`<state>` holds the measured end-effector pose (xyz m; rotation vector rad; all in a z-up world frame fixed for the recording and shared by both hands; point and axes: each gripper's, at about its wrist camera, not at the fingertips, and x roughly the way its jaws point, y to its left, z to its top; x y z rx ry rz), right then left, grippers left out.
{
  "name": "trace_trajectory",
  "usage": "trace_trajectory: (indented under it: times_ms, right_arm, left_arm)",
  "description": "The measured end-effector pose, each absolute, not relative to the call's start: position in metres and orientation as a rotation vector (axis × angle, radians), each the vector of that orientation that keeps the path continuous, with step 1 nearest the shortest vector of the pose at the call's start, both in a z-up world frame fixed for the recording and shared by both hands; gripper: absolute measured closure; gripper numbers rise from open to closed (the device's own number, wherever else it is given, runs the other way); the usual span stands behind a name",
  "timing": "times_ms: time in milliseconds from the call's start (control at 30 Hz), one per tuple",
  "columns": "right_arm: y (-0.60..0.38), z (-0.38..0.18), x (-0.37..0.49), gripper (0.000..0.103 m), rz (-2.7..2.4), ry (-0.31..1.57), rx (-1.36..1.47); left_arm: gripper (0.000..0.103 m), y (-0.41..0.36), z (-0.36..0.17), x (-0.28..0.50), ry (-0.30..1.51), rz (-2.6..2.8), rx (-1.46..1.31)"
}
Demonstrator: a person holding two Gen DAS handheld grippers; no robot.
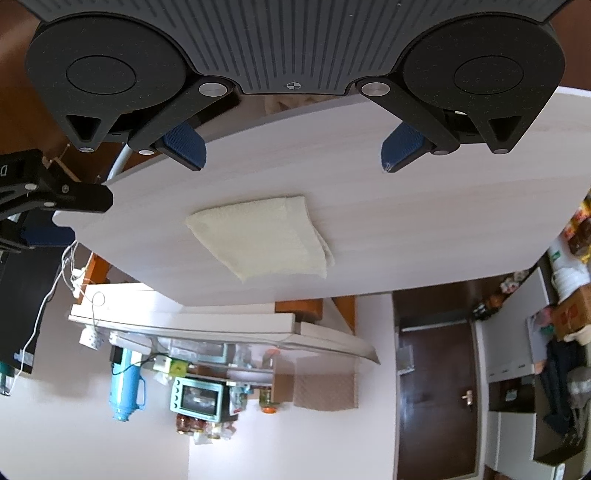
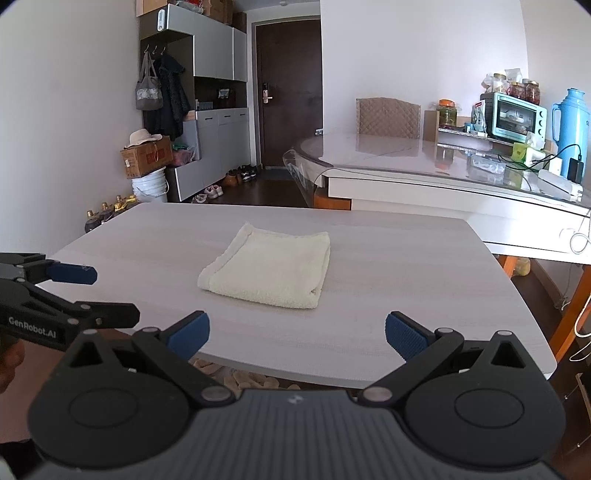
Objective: Fold towel
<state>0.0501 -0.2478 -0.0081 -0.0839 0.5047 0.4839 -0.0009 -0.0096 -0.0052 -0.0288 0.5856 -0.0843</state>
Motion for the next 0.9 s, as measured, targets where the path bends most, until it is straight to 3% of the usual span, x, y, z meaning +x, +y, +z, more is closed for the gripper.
trace_trajectory:
  times_ms: [900]
  right_arm:
    - [-0.2451,-0.0126,0.0471,0.0,0.478,0.526,-0.081]
  left_arm:
    - [0.0,-0.0078,-0.0038,0.0012,0.593,-0.062,-0.046]
